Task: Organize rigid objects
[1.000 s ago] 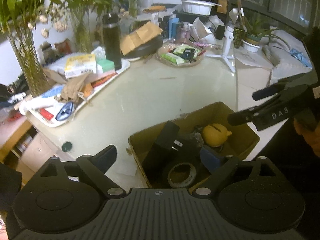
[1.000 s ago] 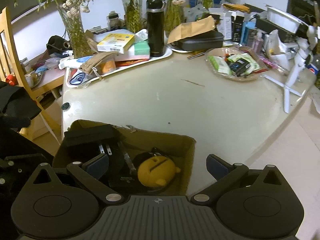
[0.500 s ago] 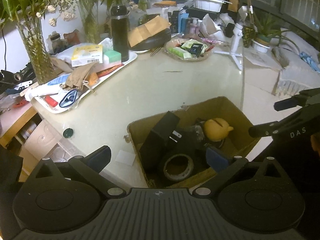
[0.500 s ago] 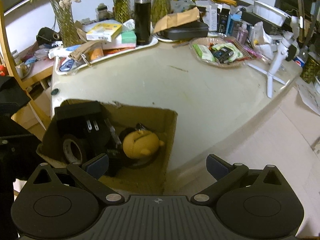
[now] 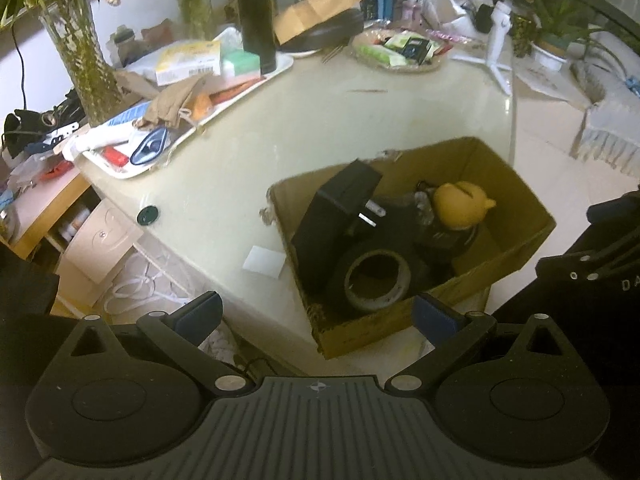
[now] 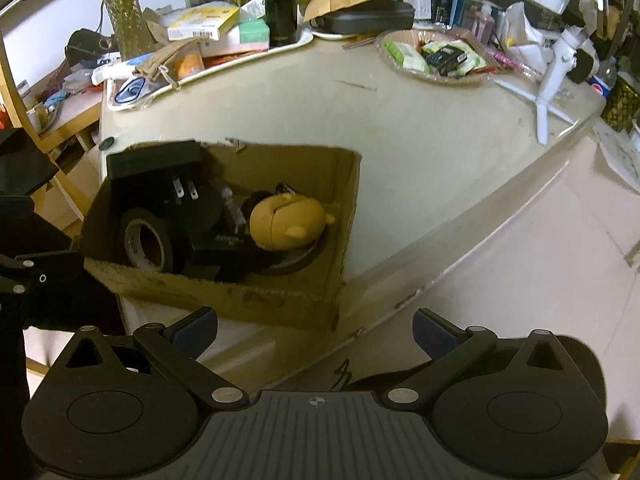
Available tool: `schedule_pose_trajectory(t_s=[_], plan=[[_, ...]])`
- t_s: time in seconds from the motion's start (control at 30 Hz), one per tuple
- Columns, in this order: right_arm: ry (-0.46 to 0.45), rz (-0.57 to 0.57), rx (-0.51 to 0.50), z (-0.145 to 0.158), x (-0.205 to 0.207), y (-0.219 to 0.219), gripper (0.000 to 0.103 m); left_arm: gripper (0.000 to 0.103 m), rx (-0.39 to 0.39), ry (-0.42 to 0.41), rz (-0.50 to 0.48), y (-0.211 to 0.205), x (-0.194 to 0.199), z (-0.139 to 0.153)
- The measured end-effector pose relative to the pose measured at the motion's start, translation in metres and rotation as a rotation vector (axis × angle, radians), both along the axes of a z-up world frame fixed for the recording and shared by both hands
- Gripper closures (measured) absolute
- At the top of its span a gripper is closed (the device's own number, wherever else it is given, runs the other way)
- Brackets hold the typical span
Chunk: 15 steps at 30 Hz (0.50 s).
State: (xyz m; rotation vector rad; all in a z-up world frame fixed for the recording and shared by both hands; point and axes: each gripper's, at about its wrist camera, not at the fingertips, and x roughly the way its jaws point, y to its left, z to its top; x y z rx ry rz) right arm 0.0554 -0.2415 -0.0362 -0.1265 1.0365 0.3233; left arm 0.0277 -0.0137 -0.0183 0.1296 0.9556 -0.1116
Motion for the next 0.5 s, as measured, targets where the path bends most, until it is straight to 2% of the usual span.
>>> schedule_pose_trajectory(t_s=[0.5], plan=[[0.022, 0.003, -0.048, -0.020, -0.004, 0.009, 0.000, 0.000, -0.007, 0.049, 0.011, 0.005, 0.002, -0.019]])
